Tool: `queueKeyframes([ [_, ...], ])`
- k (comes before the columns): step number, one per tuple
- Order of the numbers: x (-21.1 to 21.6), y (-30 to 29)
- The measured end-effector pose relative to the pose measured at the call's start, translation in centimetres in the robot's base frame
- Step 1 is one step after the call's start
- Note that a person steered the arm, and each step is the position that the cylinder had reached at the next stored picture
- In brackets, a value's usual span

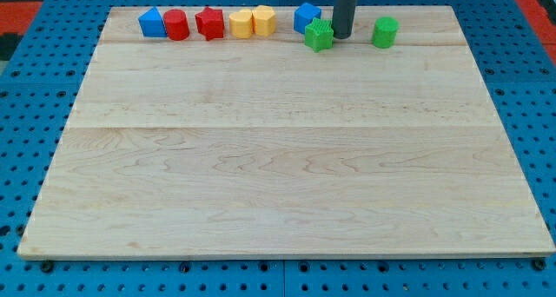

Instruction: Move green star towards the center

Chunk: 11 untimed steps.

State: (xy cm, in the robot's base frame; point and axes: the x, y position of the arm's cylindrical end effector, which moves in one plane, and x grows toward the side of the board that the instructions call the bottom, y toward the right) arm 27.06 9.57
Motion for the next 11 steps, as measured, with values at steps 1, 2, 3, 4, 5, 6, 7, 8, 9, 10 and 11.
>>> queueKeyframes([
  [1, 2.1, -0.2],
  [2, 2.3, 1.5],
  [3, 1.3, 2.0],
  [4, -0.4, 0.5],
  [5, -1.1, 0.6],
  [6, -3.6, -0.4],
  [7, -3.5, -1.1],
  [8, -0.7, -2.9],
  [9, 1.1, -4.6],
  [10, 1.3, -3.4],
  [11, 2.4, -3.1],
])
